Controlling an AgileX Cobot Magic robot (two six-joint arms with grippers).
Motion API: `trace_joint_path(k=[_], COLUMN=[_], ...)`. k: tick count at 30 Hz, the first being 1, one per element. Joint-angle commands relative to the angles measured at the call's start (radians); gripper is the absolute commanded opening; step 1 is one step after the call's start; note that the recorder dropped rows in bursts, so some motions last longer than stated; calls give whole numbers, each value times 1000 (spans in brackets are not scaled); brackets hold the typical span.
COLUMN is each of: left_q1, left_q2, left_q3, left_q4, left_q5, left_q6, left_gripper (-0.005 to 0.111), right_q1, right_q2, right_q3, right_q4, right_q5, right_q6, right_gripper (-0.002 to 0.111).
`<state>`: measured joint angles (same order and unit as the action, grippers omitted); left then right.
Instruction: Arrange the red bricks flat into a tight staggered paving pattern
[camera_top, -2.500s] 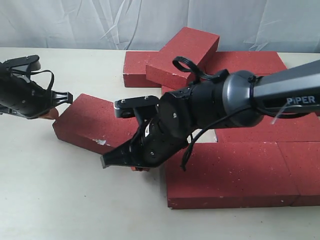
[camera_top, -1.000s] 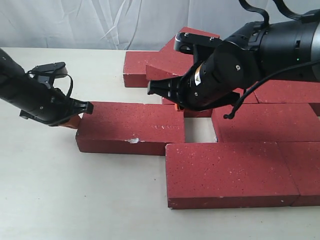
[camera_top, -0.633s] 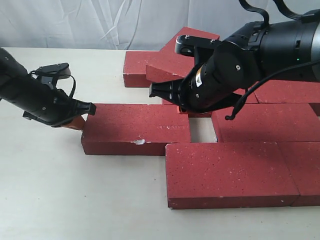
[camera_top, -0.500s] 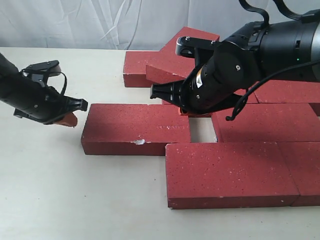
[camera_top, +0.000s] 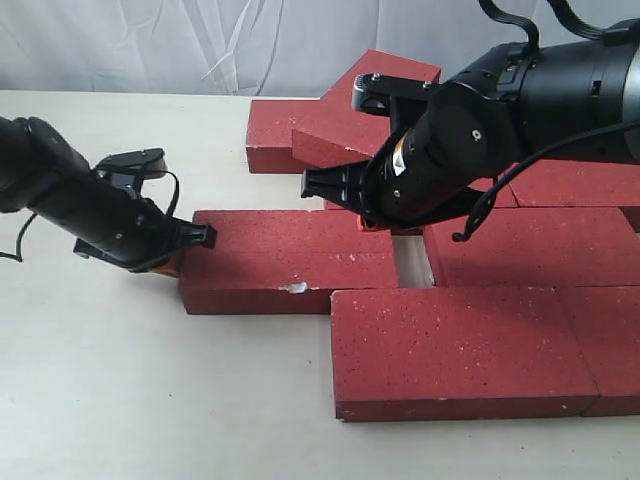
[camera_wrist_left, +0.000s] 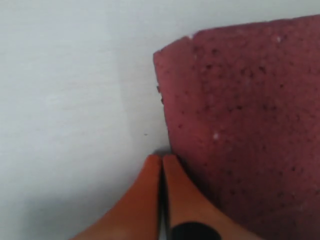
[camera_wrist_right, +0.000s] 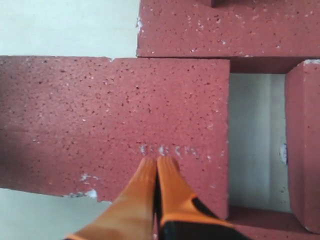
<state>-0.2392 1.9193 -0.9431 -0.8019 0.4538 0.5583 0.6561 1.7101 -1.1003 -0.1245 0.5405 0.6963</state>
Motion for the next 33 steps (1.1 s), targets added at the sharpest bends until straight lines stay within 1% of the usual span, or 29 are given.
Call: trace_joint_path(k=[1,4,12,14,16,18,21,29,32,33], left_q1=[-56,-73,-80,-84,-84,-84,-84,-81,-54,-35], left_q2=[13,13,13,13,13,13,13,13,13,13], left_q3=[-2,-2,-2,-2,-2,-2,-2,-2,-2,-2], left_q4=[-60,-79,-139,-195,-280,-332,-367,-353,-300,-261], left_q5=[-12,-12,-7,2,32,63,83,81,72,72], left_q6=[31,38,74,123,199,249,272,270,214,187], left_gripper=[0,0,0,0,0,0,0,0,0,0], right_q1=[-5,-5,-5,-5,-5,-5,-5,-5,-5,-5], right_q2=[-7,-7,-7,-7,-7,-7,-7,-7,-7,-7], right_q3=[-2,-2,-2,-2,-2,-2,-2,-2,-2,-2], right_q4=[-12,-14,-13,-13,-20,-26,-26,-26,-7,1], right_q5=[8,8,6,6,6,6,6,6,5,5], right_q6=[0,0,0,0,0,0,0,0,0,-5], right_gripper=[-1,-1,-1,-1,-1,-1,-1,-1,-1,-1])
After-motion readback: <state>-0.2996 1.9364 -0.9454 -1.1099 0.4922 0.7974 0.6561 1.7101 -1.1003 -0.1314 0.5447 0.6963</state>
